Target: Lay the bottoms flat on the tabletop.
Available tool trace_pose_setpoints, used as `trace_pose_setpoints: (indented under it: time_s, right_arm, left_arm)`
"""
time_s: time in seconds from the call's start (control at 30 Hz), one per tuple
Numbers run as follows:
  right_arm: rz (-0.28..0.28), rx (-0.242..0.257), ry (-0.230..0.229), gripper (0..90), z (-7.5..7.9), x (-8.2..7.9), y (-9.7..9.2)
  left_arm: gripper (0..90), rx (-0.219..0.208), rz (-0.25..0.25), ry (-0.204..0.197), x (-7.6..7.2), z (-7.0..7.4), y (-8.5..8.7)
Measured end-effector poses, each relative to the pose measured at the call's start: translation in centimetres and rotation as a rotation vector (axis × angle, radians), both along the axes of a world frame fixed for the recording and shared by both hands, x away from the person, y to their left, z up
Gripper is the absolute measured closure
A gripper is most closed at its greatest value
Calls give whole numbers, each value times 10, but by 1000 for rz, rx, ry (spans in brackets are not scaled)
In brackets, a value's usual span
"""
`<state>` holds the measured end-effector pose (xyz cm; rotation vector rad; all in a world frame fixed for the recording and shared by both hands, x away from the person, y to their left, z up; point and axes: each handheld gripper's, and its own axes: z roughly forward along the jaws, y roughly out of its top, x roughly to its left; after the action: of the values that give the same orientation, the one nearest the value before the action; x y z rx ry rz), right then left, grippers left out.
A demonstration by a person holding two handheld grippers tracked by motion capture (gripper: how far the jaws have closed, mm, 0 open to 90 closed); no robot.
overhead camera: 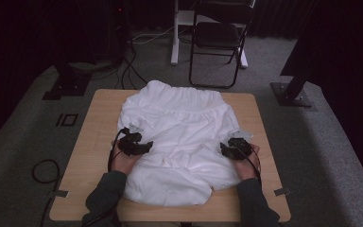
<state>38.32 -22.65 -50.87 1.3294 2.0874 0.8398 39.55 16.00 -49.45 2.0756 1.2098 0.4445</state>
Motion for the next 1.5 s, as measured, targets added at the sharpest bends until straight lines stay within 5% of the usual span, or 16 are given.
trace_pose_setpoints:
  time_s: [0.33,0.4,0.53,0.6,0.73,0.93,1.23,1.5]
  right_arm:
    - [-15,-9,91,483,-23,18,2]
    - [-11,-14,97,483,-24,18,2]
    - [-4,-17,103,486,-26,16,0]
    - [-1,-15,101,487,-27,15,-2]
    - [3,-2,94,489,-28,13,-4]
    - [9,-10,99,492,-27,11,-6]
    - [-9,-80,120,504,-22,2,-12]
    - [-50,-90,141,540,-21,-17,-30]
  left_arm:
    - [332,29,-13,101,36,-24,-27]
    - [396,54,-18,134,37,-29,-30]
    - [762,60,2,129,29,-26,-24]
    - [867,49,2,112,22,-20,-16]
    - [884,27,31,61,1,-6,8]
    - [888,11,170,12,-36,2,66]
    - [888,-8,375,50,-82,-14,140]
    - [879,16,438,71,-104,-24,162]
